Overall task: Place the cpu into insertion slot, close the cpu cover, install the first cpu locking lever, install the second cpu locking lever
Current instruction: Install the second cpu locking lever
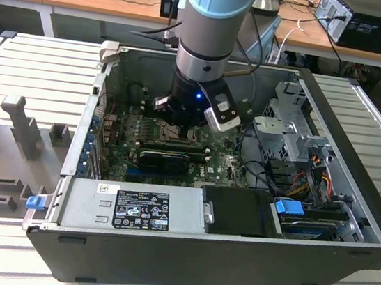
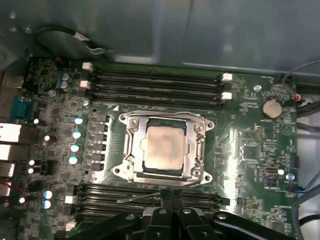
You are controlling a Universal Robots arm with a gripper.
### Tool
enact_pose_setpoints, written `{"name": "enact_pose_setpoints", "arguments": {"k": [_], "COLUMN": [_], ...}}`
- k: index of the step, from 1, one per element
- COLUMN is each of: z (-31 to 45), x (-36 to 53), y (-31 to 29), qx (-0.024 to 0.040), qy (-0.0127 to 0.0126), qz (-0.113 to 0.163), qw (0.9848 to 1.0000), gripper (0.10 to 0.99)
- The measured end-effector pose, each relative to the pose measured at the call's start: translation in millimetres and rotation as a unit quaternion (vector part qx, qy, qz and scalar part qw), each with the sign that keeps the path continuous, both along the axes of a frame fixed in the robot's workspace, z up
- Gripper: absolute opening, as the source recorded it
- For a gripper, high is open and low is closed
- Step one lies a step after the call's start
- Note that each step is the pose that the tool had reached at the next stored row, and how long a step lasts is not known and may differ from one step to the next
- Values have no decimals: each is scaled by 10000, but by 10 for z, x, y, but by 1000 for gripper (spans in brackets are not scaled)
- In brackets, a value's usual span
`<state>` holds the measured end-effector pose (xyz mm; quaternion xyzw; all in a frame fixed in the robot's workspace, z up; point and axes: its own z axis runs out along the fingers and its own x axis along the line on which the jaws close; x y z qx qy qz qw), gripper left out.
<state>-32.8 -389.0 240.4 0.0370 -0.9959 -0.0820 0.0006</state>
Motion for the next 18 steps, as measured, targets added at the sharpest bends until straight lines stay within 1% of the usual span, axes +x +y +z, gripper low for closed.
{"name": "enact_pose_setpoints", "arguments": {"k": [1,2,3,4,6,8,9,10,11,12,13,14,15,16,17,18], "z": [-4,-7,-17,-47,-110,-179,-205,-215,-224,-230,-234,-239,-242,-248,-307,-331], "x": [-68,-110,-170,-202,-203,-226,-238,-263,-273,-283,-300,-313,-322,-338,-384,-389], "y": [0,0,0,0,0,-1,-8,-20,-42,-64,-89,-110,-122,-133,-150,-152], "qx": [4,7,20,35,39,52,64,95,156,262,346,409,440,488,577,587], "qy": [0,0,0,0,0,0,0,0,0,0,0,0,-1,0,-1,0], "qz": [-1,1,-1,-1,0,0,1,3,4,3,3,3,3,3,3,4], "qw": [10000,10000,10000,10000,10000,10000,10000,10000,9999,9997,9994,9992,9990,9988,9983,9983], "gripper": [106,106,106,106,106,106,106,106,106,106,106,106,106,106,106,106]}}
